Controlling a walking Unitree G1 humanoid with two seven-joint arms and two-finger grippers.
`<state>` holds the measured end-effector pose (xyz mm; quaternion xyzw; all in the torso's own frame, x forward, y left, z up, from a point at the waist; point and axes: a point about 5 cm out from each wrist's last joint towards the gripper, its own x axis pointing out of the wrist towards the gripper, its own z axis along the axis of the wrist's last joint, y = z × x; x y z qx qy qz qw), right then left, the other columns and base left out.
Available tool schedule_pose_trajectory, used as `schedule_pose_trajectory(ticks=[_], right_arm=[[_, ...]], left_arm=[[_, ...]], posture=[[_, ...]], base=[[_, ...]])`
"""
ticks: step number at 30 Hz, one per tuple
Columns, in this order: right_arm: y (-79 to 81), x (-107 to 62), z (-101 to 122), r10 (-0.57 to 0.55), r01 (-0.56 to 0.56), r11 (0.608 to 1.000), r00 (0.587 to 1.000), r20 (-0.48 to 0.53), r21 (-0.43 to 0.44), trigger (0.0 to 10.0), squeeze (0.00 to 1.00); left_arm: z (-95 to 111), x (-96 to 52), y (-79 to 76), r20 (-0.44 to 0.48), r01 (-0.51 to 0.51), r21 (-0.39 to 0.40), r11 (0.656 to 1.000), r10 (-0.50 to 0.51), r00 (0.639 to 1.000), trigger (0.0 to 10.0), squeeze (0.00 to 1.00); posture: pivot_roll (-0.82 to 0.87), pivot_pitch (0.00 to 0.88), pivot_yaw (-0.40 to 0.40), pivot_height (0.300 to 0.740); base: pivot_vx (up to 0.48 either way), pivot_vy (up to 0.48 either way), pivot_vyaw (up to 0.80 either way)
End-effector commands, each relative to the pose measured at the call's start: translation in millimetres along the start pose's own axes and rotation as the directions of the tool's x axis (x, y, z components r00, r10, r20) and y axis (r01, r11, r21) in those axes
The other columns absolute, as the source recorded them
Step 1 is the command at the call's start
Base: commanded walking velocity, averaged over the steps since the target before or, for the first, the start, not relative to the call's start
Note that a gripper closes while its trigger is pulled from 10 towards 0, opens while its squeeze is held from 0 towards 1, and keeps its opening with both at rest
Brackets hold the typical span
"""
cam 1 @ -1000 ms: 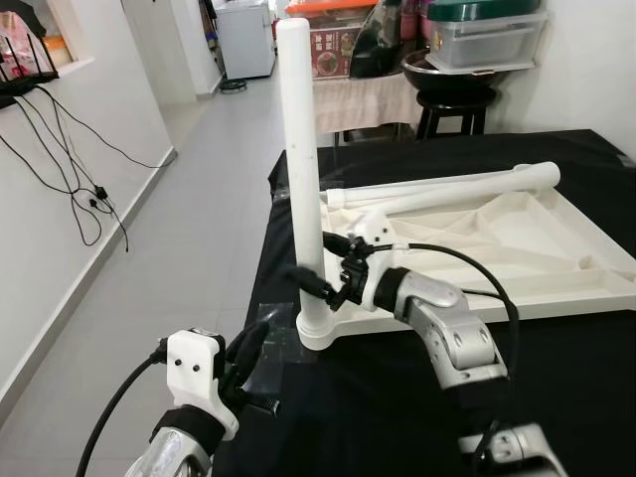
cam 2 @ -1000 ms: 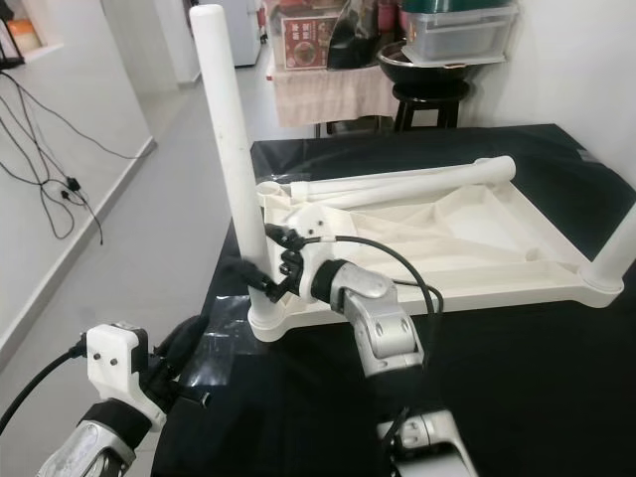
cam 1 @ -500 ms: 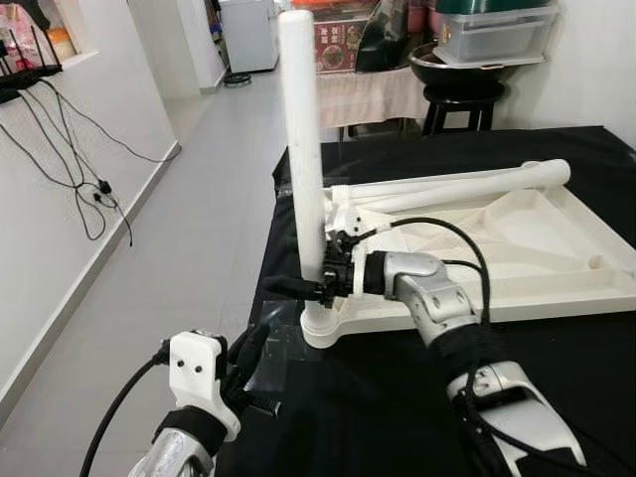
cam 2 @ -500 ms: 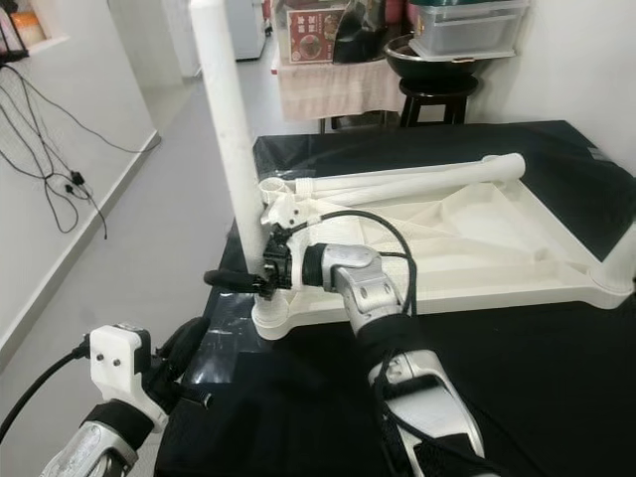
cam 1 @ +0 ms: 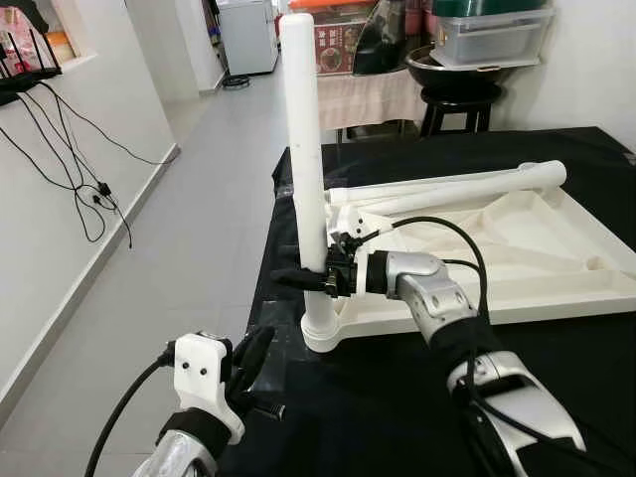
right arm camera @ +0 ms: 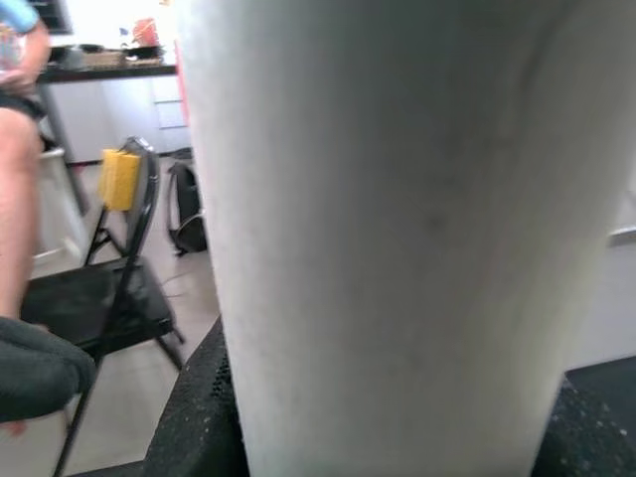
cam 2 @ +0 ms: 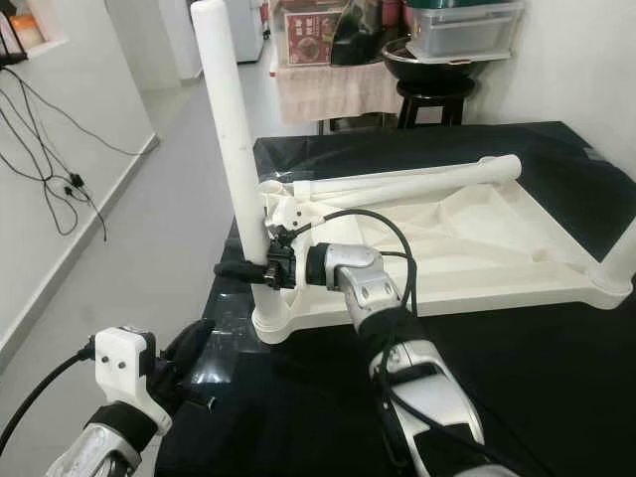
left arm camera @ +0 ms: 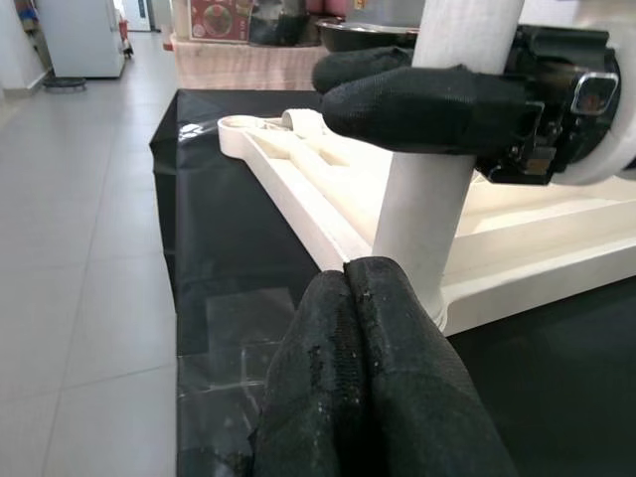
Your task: Building children table
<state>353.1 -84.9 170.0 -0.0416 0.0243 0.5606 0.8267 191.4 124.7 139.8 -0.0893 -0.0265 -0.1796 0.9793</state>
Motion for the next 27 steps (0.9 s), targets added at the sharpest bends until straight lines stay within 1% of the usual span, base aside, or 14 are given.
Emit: schedule_pose_trajectory(ticks=[1,2,3,4,6,10,15,16,17,18,19,22,25,27], right_arm=[[1.2,-5.3,-20,-0.035,0.039,0.998,0.997,-0.075,0.057,0.0,0.0],[-6.2,-3.3,-25,-0.384,0.387,0.921,0.92,-0.078,0.033,0.0,0.0],[-6.2,-3.3,-25,-0.384,0.387,0.921,0.92,-0.078,0.033,0.0,0.0],[-10.9,-5.7,-27,-0.613,0.616,0.788,0.786,-0.077,0.02,0.0,0.0],[16.8,-10.3,-40,-0.691,0.696,0.718,0.711,-0.13,-0.015,0.0,0.0],[29.9,-4.9,-49,-0.612,0.624,0.782,0.768,-0.188,0.005,0.0,0.0],[32.5,-0.4,-47,-0.569,0.579,0.815,0.801,-0.185,-0.003,0.0,0.0],[31.6,-0.9,-45,-0.552,0.565,0.825,0.815,-0.178,0.028,10.0,0.0],[31.6,-0.9,-45,-0.552,0.565,0.825,0.815,-0.178,0.028,10.0,0.0],[33.2,2.2,-40,-0.482,0.496,0.866,0.862,-0.154,0.062,10.0,1.0],[33.2,2.2,-40,-0.482,0.496,0.866,0.862,-0.154,0.062,10.0,1.0],[35.6,9.2,-23,-0.314,0.318,0.944,0.947,-0.06,0.086,10.0,1.0],[34.5,11.0,-14,-0.234,0.235,0.969,0.972,-0.023,0.077,10.0,1.0],[33.1,11.4,-2,-0.078,0.079,0.997,0.997,-0.009,0.01,10.0,1.0]], left_arm=[[-2,-2.2,3.0,-0.013,-0.011,0.001,1.0,0.011,1.0,10.0,0.0],[-1,-3.2,4.4,-0.014,-0.012,0.002,1.0,0.012,1.0,10.0,0.0],[-1,-3.2,4.4,-0.014,-0.012,0.002,1.0,0.012,1.0,10.0,0.0],[-1,-3.8,5.3,-0.015,-0.012,0.004,1.0,0.012,1.0,10.0,0.0],[-2,-4.4,7.8,-0.026,-0.004,0.006,1.0,0.004,1.0,10.0,0.0],[-2,-3.3,9.0,-0.032,0.014,0.017,1.0,-0.013,0.999,10.0,0.0],[-1,-2.9,10.1,-0.026,-0.004,0.024,1.0,0.005,1.0,10.0,0.0],[-1,-2.8,10.5,-0.023,-0.013,0.026,1.0,0.013,1.0,10.0,0.0],[-1,-2.8,10.5,-0.023,-0.013,0.026,1.0,0.013,1.0,10.0,0.0],[-1,-2.4,10.8,-0.022,-0.016,0.026,1.0,0.017,1.0,10.0,0.0],[-1,-2.4,10.8,-0.022,-0.016,0.026,1.0,0.017,1.0,10.0,0.0],[-1,-1.4,10.3,-0.023,-0.01,0.022,1.0,0.01,1.0,10.0,0.0],[-1,-1.1,10.1,-0.023,-0.008,0.02,1.0,0.008,1.0,10.0,0.0],[-1,-0.8,9.5,-0.021,-0.007,0.017,1.0,0.007,1.0,10.0,0.0]], posture=[[0.0,0.0,0.075,0.74],[-0.01,0.004,0.072,0.74],[-0.01,0.004,0.072,0.74],[-0.01,0.004,0.072,0.74],[-0.04,0.0,0.102,0.74],[-0.01,0.007,0.086,0.74],[-0.02,0.003,0.091,0.74],[-0.02,0.003,0.091,0.74],[-0.02,0.003,0.091,0.74],[-0.02,0.001,0.09,0.74],[-0.02,0.001,0.09,0.74],[-0.02,0.0,0.09,0.74],[-0.02,0.0,0.088,0.74],[0.0,0.0,0.085,0.74]], base=[[0.0,0.0,0.0],[0.0,0.0,0.0],[0.0,0.0,0.0],[0.0,0.0,0.0],[0.0,0.0,0.0],[0.0,0.0,0.0],[0.0,0.0,0.0],[0.0,0.0,0.0],[0.0,0.0,0.0],[0.0,0.0,0.0],[0.0,0.0,0.0],[0.0,0.0,0.0],[0.0,0.0,0.0],[0.0,0.0,0.0]])
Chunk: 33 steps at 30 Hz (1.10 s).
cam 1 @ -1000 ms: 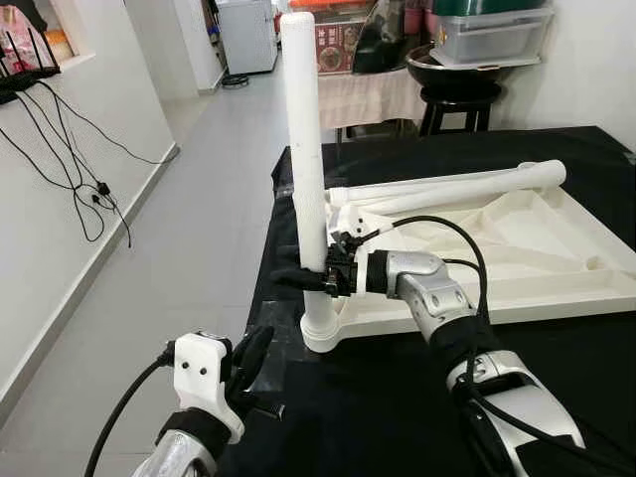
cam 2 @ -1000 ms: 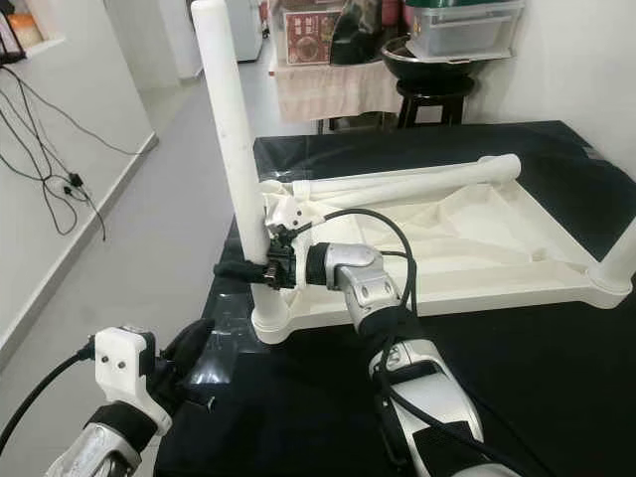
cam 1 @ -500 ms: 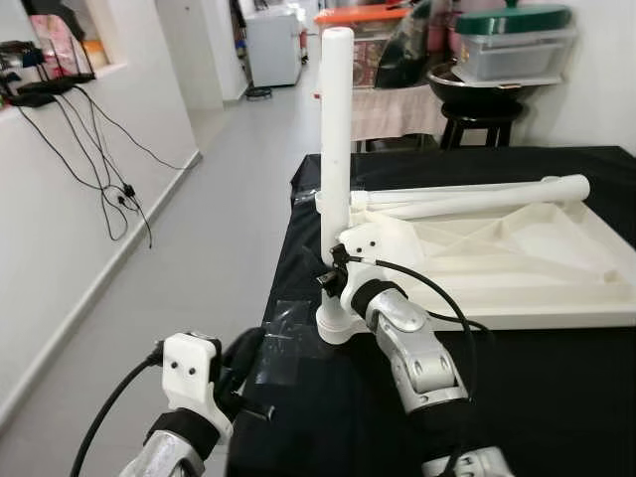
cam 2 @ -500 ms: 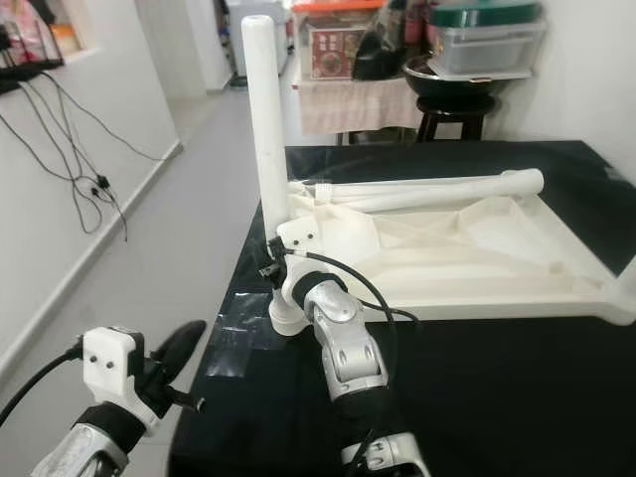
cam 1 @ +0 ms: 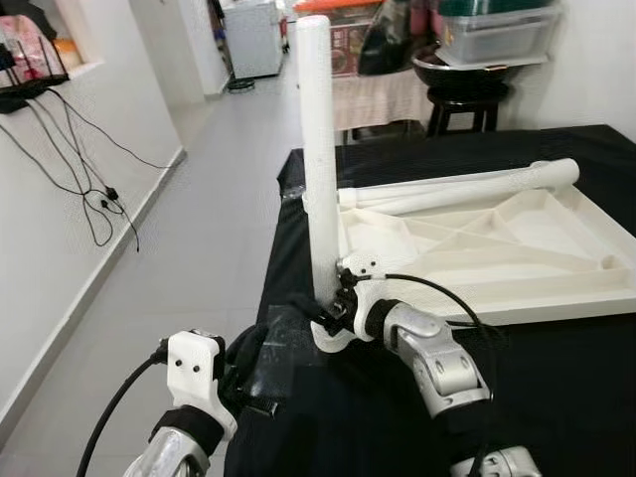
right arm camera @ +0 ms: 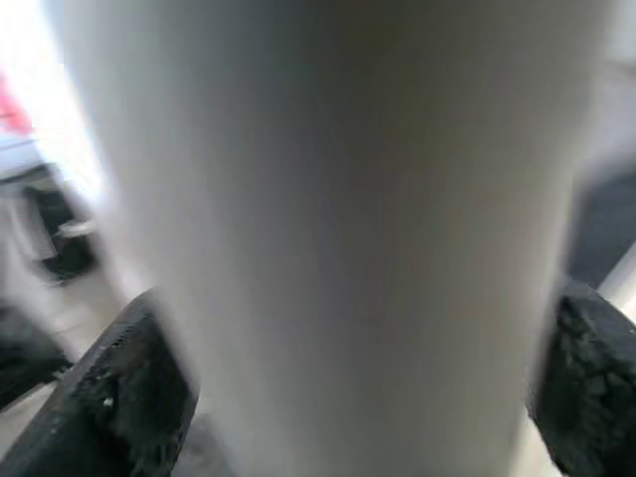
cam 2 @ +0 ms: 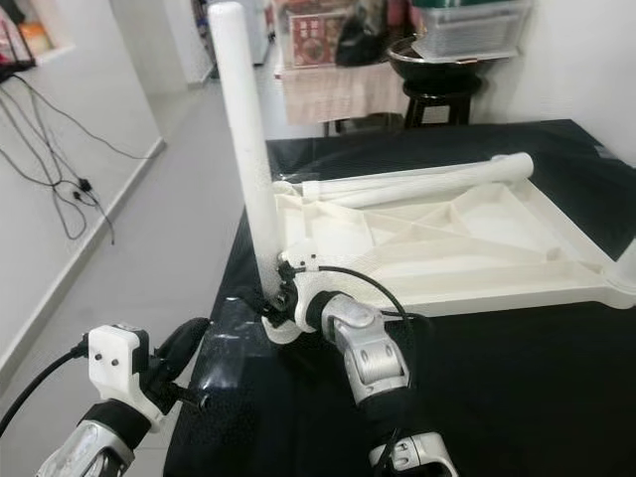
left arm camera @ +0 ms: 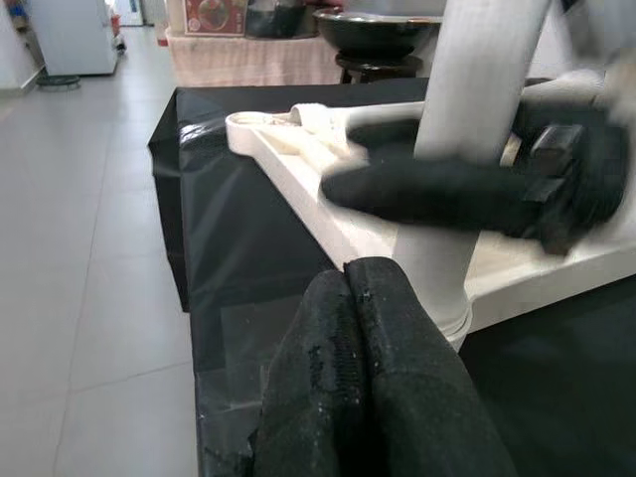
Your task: Building children table
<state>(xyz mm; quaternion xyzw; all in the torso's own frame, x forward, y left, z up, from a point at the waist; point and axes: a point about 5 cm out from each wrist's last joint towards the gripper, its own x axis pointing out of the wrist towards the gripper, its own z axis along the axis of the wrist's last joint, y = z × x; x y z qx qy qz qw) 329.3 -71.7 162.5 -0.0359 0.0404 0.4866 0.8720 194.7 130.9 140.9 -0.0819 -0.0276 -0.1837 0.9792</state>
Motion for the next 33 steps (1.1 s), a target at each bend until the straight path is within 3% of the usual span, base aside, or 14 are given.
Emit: schedule_pose_trajectory(ticks=[1,2,3,5,6,7,14,15,22,28,33], right_arm=[[6.3,5.8,7,0.137,-0.136,0.989,0.991,0.003,-0.053,10.0,1.0],[6.3,5.8,7,0.137,-0.136,0.989,0.991,0.003,-0.053,10.0,1.0],[6.1,5.7,8,0.157,-0.157,0.985,0.988,-0.006,-0.068,10.0,0.0],[5.2,9.4,15,0.279,-0.279,0.956,0.96,-0.015,-0.089,10.0,0.0],[5.2,9.4,15,0.279,-0.279,0.956,0.96,-0.015,-0.089,10.0,0.0],[3.1,13.5,21,0.381,-0.382,0.919,0.924,-0.029,-0.095,10.0,0.0],[-8.2,23.9,23,0.434,-0.435,0.9,0.9,-0.052,-0.026,10.0,0.0],[-10.3,24.5,21,0.417,-0.419,0.908,0.907,-0.062,-0.021,0.0,0.0],[-14.9,20.6,15,0.41,-0.411,0.911,0.909,-0.072,-0.001,0.0,0.0],[-28.0,5.1,-4,0.328,-0.328,0.944,0.939,-0.103,0.013,0.0,0.0],[-29.8,1.5,-10,0.296,-0.298,0.955,0.948,-0.119,0.007,0.0,0.0]], left_arm=[[-4,-1.7,2.7,-0.02,-0.015,0.002,1.0,0.015,1.0,10.0,0.0],[-4,-1.7,2.7,-0.02,-0.015,0.002,1.0,0.015,1.0,10.0,0.0],[-4,-1.7,2.7,-0.02,-0.014,0.002,1.0,0.014,1.0,10.0,0.0],[-4,-2.1,2.4,-0.019,-0.017,0.002,1.0,0.017,1.0,10.0,0.0],[-4,-2.1,2.4,-0.019,-0.017,0.002,1.0,0.017,1.0,10.0,0.0],[-4,-2.0,2.2,-0.018,-0.018,0.002,1.0,0.018,1.0,10.0,0.0],[-5,-1.8,0.4,-0.022,-0.015,-0.003,1.0,0.015,1.0,10.0,0.0],[-5,-2.0,-0.2,-0.022,-0.015,-0.004,1.0,0.015,1.0,10.0,0.0],[-5,-2.4,-2.1,-0.023,-0.015,-0.006,1.0,0.015,1.0,10.0,0.0],[-6,-4.3,-4.3,-0.026,-0.011,-0.017,1.0,0.011,1.0,10.0,0.0],[-5,-5.0,-4.3,-0.026,-0.011,-0.018,1.0,0.01,1.0,10.0,0.0]], posture=[[0.0,0.0,0.085,0.74],[0.0,0.0,0.085,0.74],[0.0,0.0,0.085,0.74],[0.0,0.0,0.083,0.74],[0.0,0.0,0.083,0.74],[0.0,0.0,0.083,0.74],[0.01,0.0,0.081,0.74],[0.02,0.0,0.081,0.74],[0.02,0.0,0.079,0.74],[0.01,0.01,0.076,0.74],[0.01,0.01,0.076,0.74]], base=[[0.0,0.0,0.0],[0.0,0.0,0.0],[0.0,0.0,0.0],[0.0,0.0,0.0],[0.0,0.0,0.0],[0.0,0.0,0.0],[0.0,0.0,0.0],[0.0,0.0,0.0],[0.0,0.0,0.0],[0.0,0.0,0.0],[0.0,0.0,0.0]])
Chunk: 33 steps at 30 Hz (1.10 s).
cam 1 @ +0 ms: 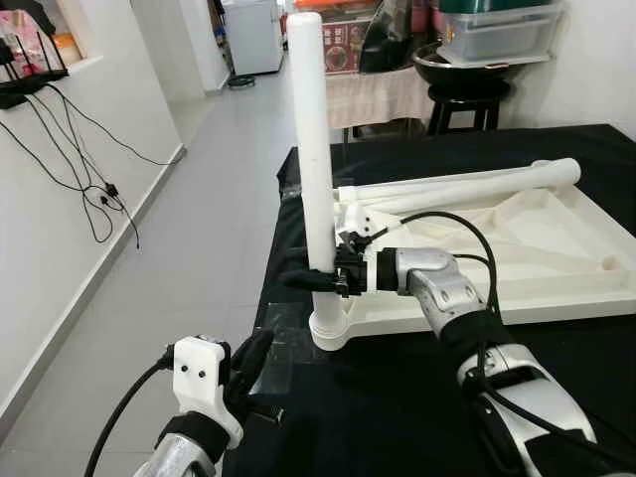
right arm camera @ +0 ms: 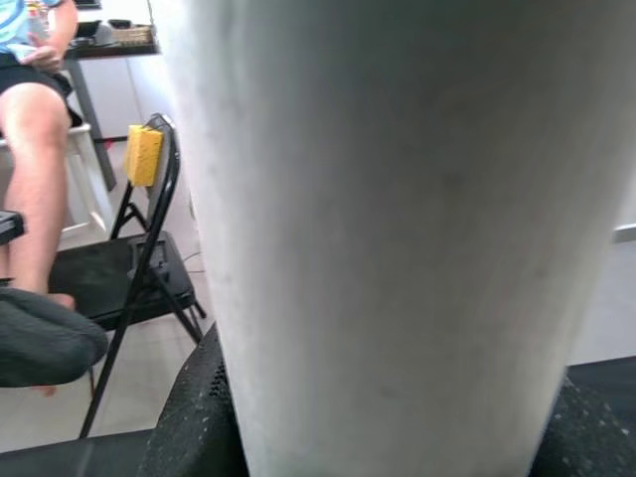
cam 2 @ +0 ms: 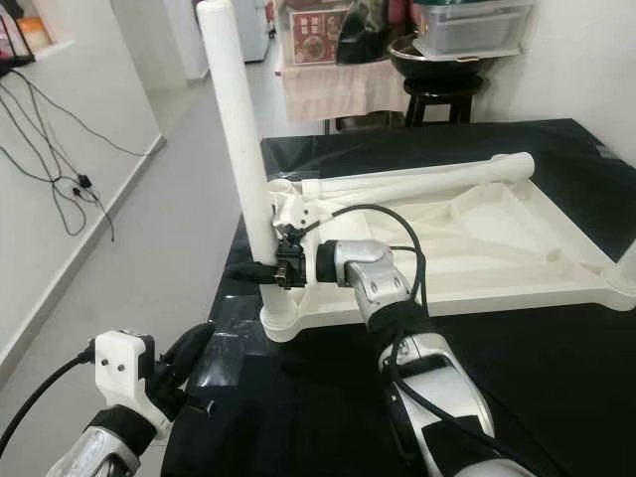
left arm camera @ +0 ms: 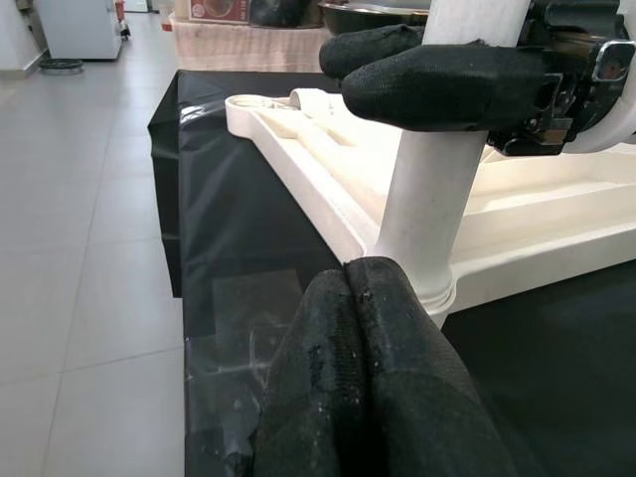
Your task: Building children table
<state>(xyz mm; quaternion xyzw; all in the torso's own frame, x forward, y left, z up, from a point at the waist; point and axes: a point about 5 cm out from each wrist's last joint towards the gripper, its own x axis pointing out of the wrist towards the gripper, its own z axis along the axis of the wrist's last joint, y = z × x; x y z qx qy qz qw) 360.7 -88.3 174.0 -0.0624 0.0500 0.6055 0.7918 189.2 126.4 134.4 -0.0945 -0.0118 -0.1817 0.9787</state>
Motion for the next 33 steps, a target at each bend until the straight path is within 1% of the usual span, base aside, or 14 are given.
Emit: schedule_pose_trajectory(ticks=[1,4,5,6,8,20,21,23,24,28,29,31,32,33], right_arm=[[6.2,3.0,-20,0.023,-0.019,0.998,0.997,-0.07,0.052,0.0,0.0],[11.3,-3.4,-32,-0.013,0.018,0.999,0.994,-0.11,0.046,0.0,0.0],[34.9,3.3,-48,-0.457,0.485,0.87,0.86,-0.227,0.088,0.0,0.0],[34.9,3.3,-48,-0.457,0.485,0.87,0.86,-0.227,0.088,0.0,0.0],[45.4,-3.4,-50,-0.629,0.667,0.743,0.721,-0.292,0.046,0.0,0.0],[41.5,7.8,-46,-0.615,0.646,0.761,0.747,-0.253,0.059,0.0,0.0],[38.9,9.2,-41,-0.62,0.647,0.759,0.751,-0.228,0.066,1.1,0.0],[38.9,9.2,-41,-0.62,0.647,0.759,0.751,-0.228,0.066,1.1,0.0],[36.4,13.8,-30,-0.568,0.585,0.805,0.808,-0.156,0.098,10.0,1.0],[34.5,16.4,-5,-0.444,0.439,0.888,0.896,0.003,0.136,10.0,1.0],[34.3,15.5,3,-0.341,0.332,0.934,0.939,0.051,0.132,10.0,1.0],[34.3,15.5,3,-0.341,0.332,0.934,0.939,0.051,0.132,10.0,1.0],[32.5,13.6,6,-0.257,0.253,0.965,0.964,0.063,0.068,10.0,0.87],[32.5,13.6,6,-0.257,0.253,0.965,0.964,0.063,0.068,10.0,0.87]], left_arm=[[2,-1.0,0.9,0.0,-0.004,0.013,1.0,0.004,1.0,10.0,0.0],[2,-2.4,0.8,0.0,-0.004,0.012,1.0,0.004,1.0,10.0,0.0],[1,-7.1,3.0,-0.019,0.004,0.006,1.0,-0.004,1.0,10.0,0.0],[1,-7.1,3.0,-0.019,0.004,0.006,1.0,-0.004,1.0,10.0,0.0],[1,-8.2,3.6,-0.027,0.014,0.007,1.0,-0.014,1.0,10.0,0.0],[3,-6.1,4.2,-0.013,-0.012,0.012,1.0,0.012,1.0,10.0,0.0],[3,-5.7,3.9,-0.013,-0.008,0.009,1.0,0.009,1.0,10.0,0.0],[3,-5.7,3.9,-0.013,-0.008,0.009,1.0,0.009,1.0,10.0,0.0],[3,-5.0,3.6,-0.013,-0.006,0.007,1.0,0.006,1.0,10.0,0.0],[3,-3.2,3.0,-0.011,-0.003,0.004,1.0,0.003,1.0,10.0,0.0],[3,-2.5,2.8,-0.01,-0.004,0.004,1.0,0.004,1.0,10.0,0.0],[3,-2.5,2.8,-0.01,-0.004,0.004,1.0,0.004,1.0,10.0,0.0],[3,-2.0,2.6,-0.008,-0.005,0.004,1.0,0.005,1.0,10.0,0.0],[3,-2.0,2.6,-0.008,-0.005,0.004,1.0,0.005,1.0,10.0,0.0]], posture=[[0.01,0.01,0.076,0.74],[0.01,0.017,0.07,0.74],[-0.01,0.029,0.087,0.74],[-0.01,0.029,0.087,0.74],[0.0,0.037,0.078,0.74],[0.0,0.032,0.073,0.74],[0.0,0.032,0.073,0.74],[0.0,0.032,0.073,0.74],[0.0,0.03,0.074,0.74],[0.01,0.025,0.072,0.74],[0.01,0.024,0.071,0.74],[0.01,0.024,0.071,0.74],[0.01,0.023,0.069,0.74],[0.01,0.023,0.069,0.74]], base=[[0.0,0.0,0.0],[0.0,0.0,0.0],[0.0,0.0,0.0],[0.0,0.0,0.0],[0.0,0.0,0.0],[0.0,0.0,0.0],[0.0,0.0,0.0],[0.0,0.0,0.0],[0.0,0.0,0.0],[0.0,0.0,0.0],[0.0,0.0,0.0],[0.0,0.0,0.0],[0.0,0.0,0.0],[0.0,0.0,0.0]])
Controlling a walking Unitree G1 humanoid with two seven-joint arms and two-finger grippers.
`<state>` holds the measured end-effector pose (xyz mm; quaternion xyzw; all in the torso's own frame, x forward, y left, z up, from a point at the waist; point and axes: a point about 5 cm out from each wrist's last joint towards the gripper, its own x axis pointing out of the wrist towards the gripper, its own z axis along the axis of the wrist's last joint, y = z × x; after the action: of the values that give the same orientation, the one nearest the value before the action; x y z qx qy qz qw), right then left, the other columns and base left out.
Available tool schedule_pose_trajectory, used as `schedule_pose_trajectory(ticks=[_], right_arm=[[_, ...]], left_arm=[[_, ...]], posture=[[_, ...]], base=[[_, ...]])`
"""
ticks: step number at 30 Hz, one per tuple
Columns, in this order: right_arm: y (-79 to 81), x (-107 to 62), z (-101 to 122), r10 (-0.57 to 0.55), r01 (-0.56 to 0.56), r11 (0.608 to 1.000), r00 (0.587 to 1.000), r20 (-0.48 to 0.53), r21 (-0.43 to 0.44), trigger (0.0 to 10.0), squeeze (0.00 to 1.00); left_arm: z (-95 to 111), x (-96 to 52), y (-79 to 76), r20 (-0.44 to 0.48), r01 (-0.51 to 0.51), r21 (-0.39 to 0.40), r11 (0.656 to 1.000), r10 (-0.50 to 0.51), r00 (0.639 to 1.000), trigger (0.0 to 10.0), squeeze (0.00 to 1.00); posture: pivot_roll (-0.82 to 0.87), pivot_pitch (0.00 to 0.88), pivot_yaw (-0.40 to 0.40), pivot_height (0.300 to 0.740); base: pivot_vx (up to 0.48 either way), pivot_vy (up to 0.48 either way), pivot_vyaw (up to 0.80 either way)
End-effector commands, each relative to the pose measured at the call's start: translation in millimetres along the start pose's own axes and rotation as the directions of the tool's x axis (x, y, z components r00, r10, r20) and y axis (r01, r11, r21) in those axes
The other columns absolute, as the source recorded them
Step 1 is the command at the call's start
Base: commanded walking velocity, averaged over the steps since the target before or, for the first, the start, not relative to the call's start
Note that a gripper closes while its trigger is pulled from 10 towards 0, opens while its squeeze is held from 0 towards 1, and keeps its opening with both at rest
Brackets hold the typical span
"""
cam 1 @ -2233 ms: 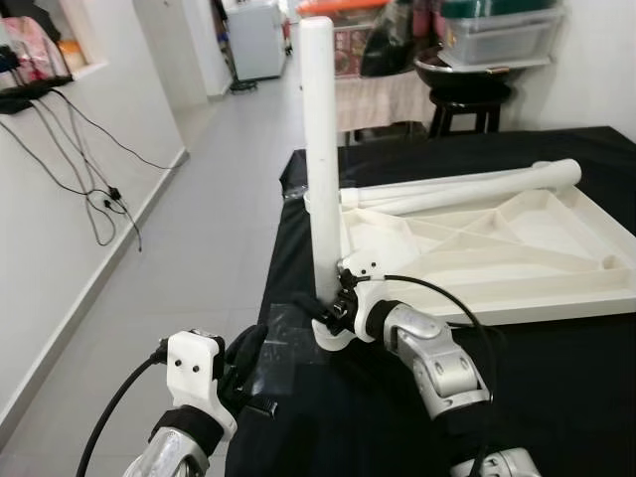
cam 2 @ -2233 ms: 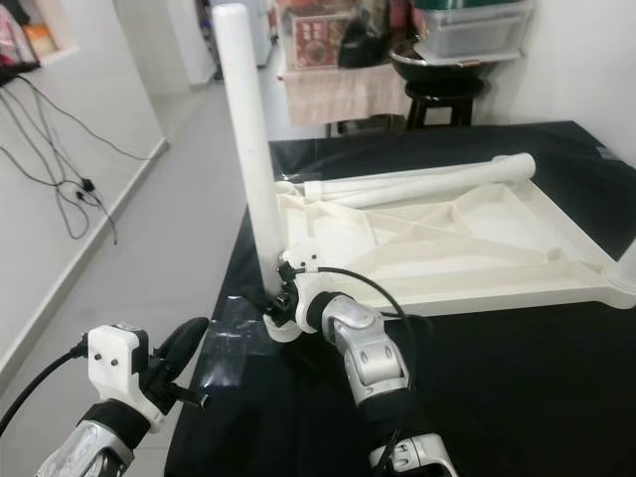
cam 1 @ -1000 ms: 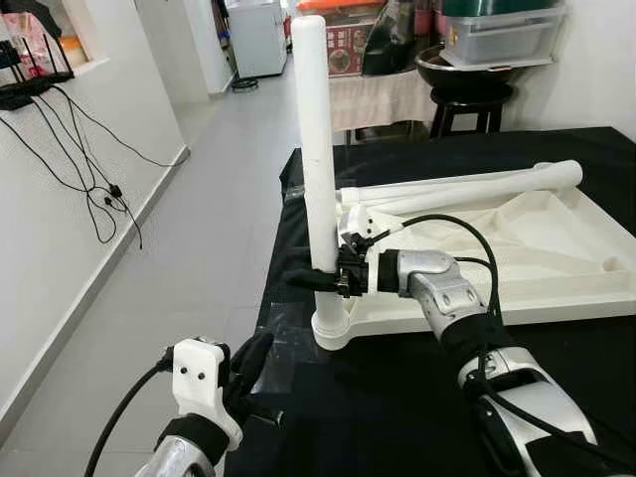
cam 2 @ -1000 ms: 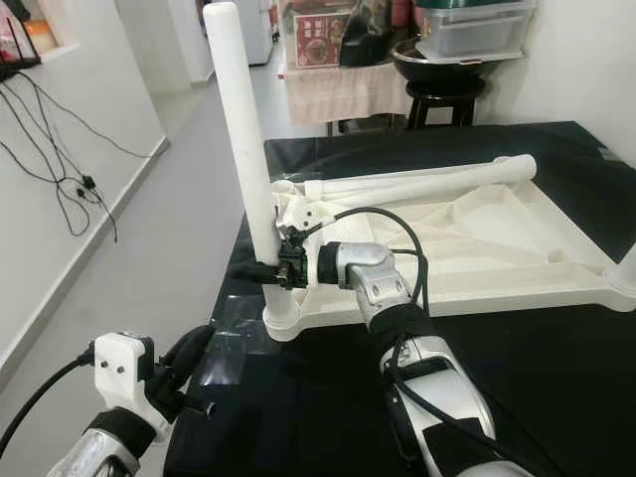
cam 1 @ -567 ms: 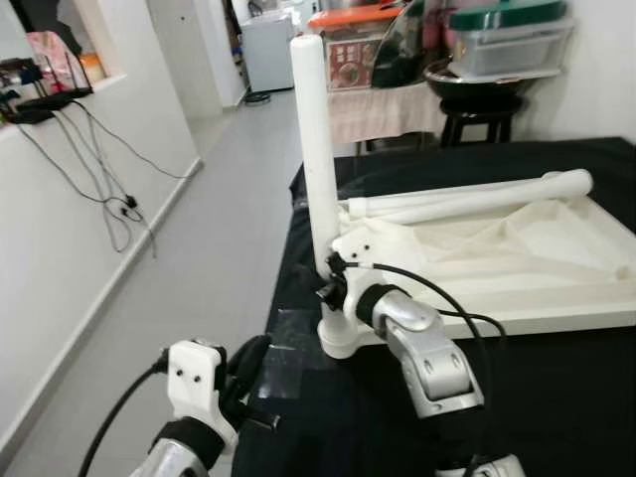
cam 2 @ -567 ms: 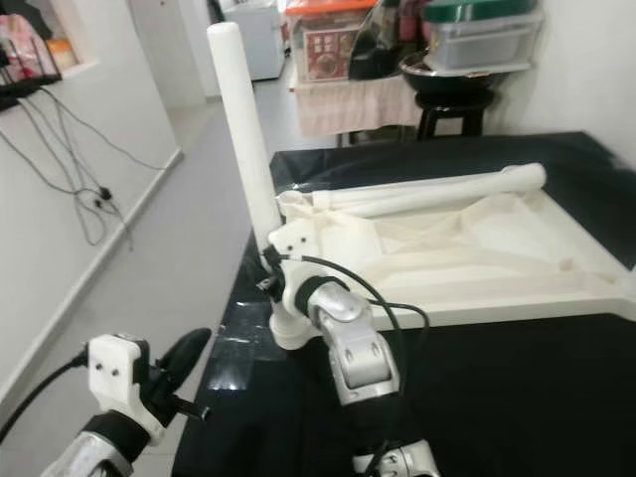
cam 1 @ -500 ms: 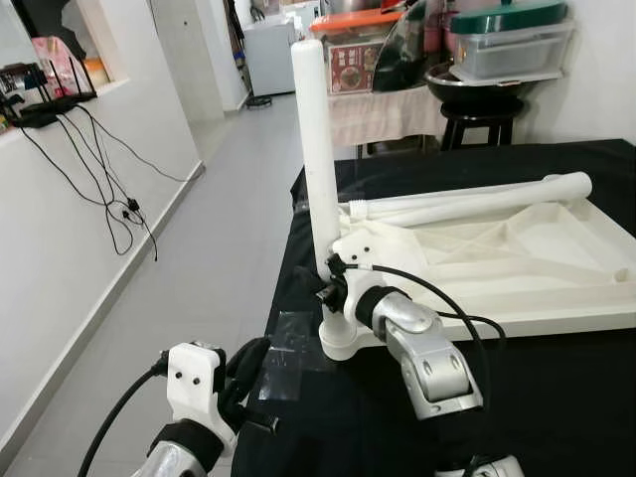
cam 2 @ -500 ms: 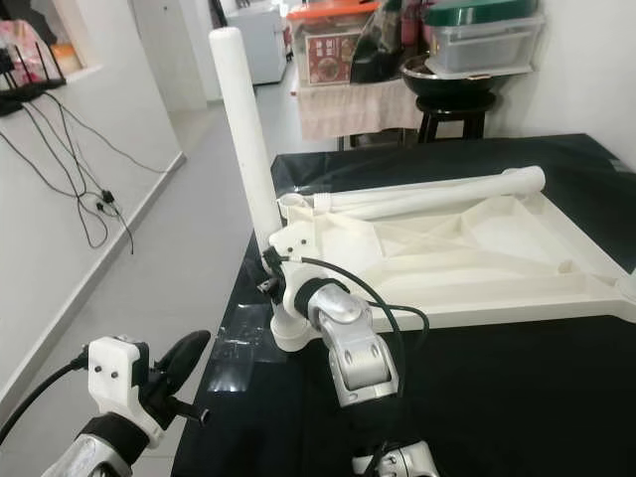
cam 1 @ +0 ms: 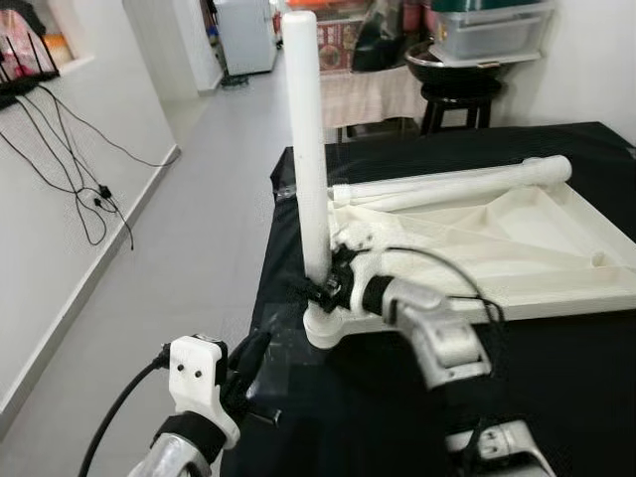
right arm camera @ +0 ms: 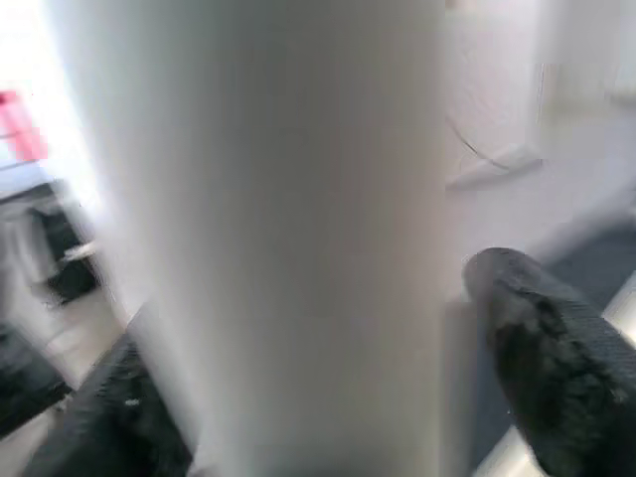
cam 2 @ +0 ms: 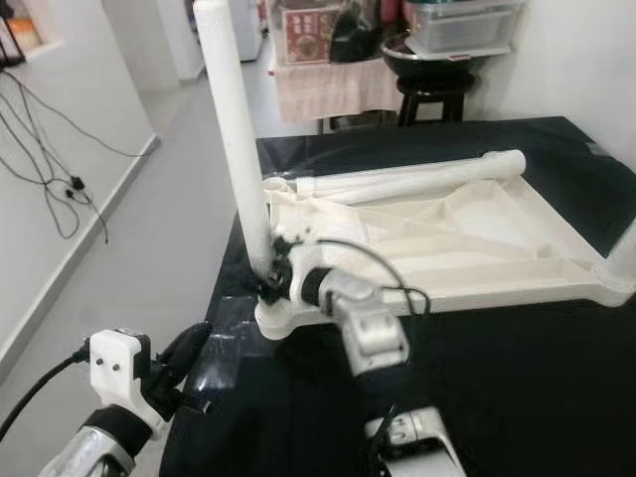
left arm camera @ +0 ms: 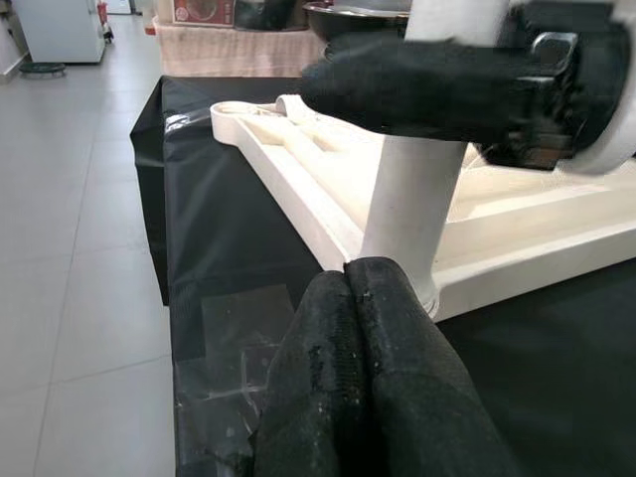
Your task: Building children table
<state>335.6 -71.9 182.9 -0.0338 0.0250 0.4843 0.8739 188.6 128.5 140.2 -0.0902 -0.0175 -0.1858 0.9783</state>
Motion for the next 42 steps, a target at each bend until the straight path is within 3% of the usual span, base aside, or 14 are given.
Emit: schedule_pose_trajectory(ticks=[1,5,12,13,18,28,31,32,33,34,35,37,38,42], right_arm=[[3.8,3.6,-5,0.123,-0.123,0.992,0.992,-0.014,-0.022,10.0,0.0],[1.7,6.0,-10,0.237,-0.239,0.97,0.97,-0.053,-0.035,10.0,0.0],[-6.5,23.4,-13,0.246,-0.254,0.966,0.963,-0.107,-0.058,9.4,0.0],[-9.3,25.8,-12,0.245,-0.249,0.968,0.965,-0.096,-0.041,0.0,0.0],[-13.1,24.1,-15,0.245,-0.248,0.969,0.965,-0.09,-0.017,0.0,0.0],[-25.9,-9.1,-40,0.171,-0.178,0.983,0.975,-0.141,-0.042,0.0,0.0],[-15.8,-12.0,-53,-0.047,0.039,0.998,0.984,-0.173,-0.051,0.0,0.0],[-15.8,-12.0,-53,-0.047,0.039,0.998,0.984,-0.173,-0.051,0.0,0.0],[-1.8,-13.1,-58,-0.304,0.31,0.951,0.933,-0.192,-0.001,0.0,0.0],[-1.8,-13.1,-58,-0.304,0.31,0.951,0.933,-0.192,-0.001,0.0,0.0],[5.4,-23.2,-61,-0.493,0.513,0.858,0.839,-0.229,0.031,0.0,0.0],[21.5,-19.4,-51,-0.485,0.476,0.875,0.859,-0.166,-0.091,0.0,0.0],[18.1,-16.5,-53,-0.455,0.442,0.89,0.873,-0.174,-0.11,0.0,0.0],[12.8,-15.5,-58,-0.446,0.437,0.895,0.87,-0.207,-0.091,0.0,0.0]], left_arm=[[-3,-0.7,1.6,-0.016,-0.016,-0.006,1.0,0.016,1.0,10.0,0.0],[-2,-0.4,1.4,-0.015,-0.018,-0.007,1.0,0.018,1.0,10.0,0.0],[-2,-0.7,0.5,-0.016,-0.015,-0.002,1.0,0.015,1.0,10.0,0.0],[-2,-0.8,0.1,-0.016,-0.015,-0.002,1.0,0.015,1.0,10.0,0.0],[-2,-0.7,-0.5,-0.016,-0.016,-0.002,1.0,0.016,1.0,10.0,0.0],[-1,0.2,-1.8,-0.014,-0.012,-0.011,1.0,0.011,1.0,10.0,0.0],[-1,-1.7,-0.4,-0.015,-0.012,-0.01,1.0,0.011,1.0,10.0,0.0],[-1,-1.7,-0.4,-0.015,-0.012,-0.01,1.0,0.011,1.0,10.0,0.0],[-1,-2.6,0.9,-0.016,-0.013,-0.008,1.0,0.013,1.0,10.0,0.0],[-1,-2.6,0.9,-0.016,-0.013,-0.008,1.0,0.013,1.0,10.0,0.0],[0,-3.1,1.8,-0.016,-0.015,-0.007,1.0,0.015,1.0,10.0,0.0],[-2,-2.9,4.4,-0.024,-0.01,-0.005,1.0,0.01,1.0,10.0,0.0],[-2,-2.1,4.0,-0.027,-0.002,-0.005,1.0,0.002,1.0,10.0,0.0],[-2,-0.9,3.0,-0.03,0.013,0.003,1.0,-0.013,0.999,10.0,0.0]], posture=[[0.01,0.02,0.068,0.74],[0.02,0.019,0.067,0.74],[0.04,0.013,0.07,0.74],[0.04,0.016,0.068,0.74],[0.04,0.015,0.068,0.74],[0.01,0.031,0.071,0.74],[0.0,0.037,0.059,0.74],[0.0,0.037,0.059,0.74],[-0.01,0.051,0.067,0.74],[-0.01,0.051,0.067,0.74],[-0.01,0.051,0.067,0.74],[-0.03,0.036,0.083,0.74],[0.0,0.032,0.068,0.74],[0.0,0.032,0.068,0.74]], base=[[0.0,0.0,0.0],[0.0,0.0,0.0],[0.0,0.0,0.0],[0.0,0.0,0.0],[0.0,0.0,0.0],[0.0,0.0,0.0],[0.0,0.0,0.0],[0.0,0.0,0.0],[0.0,0.0,0.0],[0.0,0.0,0.0],[0.0,0.0,0.0],[0.0,0.0,0.0],[0.0,0.0,0.0],[0.0,0.0,0.0]])
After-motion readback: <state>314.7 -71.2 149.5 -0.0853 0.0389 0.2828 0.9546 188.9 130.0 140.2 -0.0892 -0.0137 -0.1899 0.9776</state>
